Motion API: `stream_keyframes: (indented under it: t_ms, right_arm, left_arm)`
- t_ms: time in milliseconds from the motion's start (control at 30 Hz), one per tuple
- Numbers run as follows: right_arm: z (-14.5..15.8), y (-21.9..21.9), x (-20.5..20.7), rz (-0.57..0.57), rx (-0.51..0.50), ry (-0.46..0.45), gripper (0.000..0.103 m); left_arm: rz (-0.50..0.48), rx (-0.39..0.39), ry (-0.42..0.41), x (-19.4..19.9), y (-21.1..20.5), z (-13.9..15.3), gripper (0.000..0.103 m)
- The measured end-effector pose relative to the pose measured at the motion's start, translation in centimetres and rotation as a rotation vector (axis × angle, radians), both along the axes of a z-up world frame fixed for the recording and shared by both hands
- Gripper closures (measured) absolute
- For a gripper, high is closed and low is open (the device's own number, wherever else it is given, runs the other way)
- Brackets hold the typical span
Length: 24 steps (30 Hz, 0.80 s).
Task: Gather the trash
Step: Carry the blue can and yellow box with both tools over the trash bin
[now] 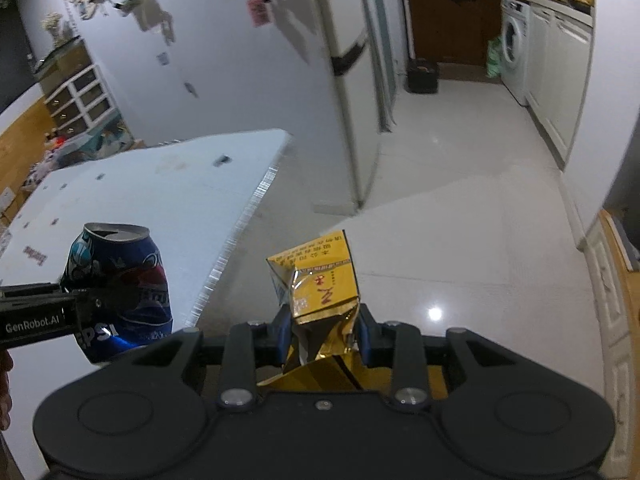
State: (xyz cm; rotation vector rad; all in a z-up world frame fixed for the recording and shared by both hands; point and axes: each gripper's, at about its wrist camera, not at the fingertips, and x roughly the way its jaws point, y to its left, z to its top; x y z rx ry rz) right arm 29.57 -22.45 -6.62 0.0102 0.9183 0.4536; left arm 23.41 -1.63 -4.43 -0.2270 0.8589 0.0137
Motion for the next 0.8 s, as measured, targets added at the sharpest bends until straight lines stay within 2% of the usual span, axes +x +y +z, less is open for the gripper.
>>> stream_keyframes:
  t_ms: [367, 600, 800]
  right_arm:
    - [-6.0, -8.2, 1.2, -0.129, -0.039, 0.149, 0.069]
    - [-10.2, -11.0, 1.6, -0.186, -0.053, 0.248, 0.069]
    - [-13.1, -12.1, 2.2, -0.209, -0.06, 0.31, 0.069]
  left_arm:
    - [-0.093, -0.057, 0.152, 3.8, -6.7, -5.9, 0.076]
    - [-0.135, -0.089, 0.255, 5.7, -9.3, -9.8, 0.076]
    - [-0.108, -0.156, 0.367, 6.7, -10.7, -13.9, 0.076]
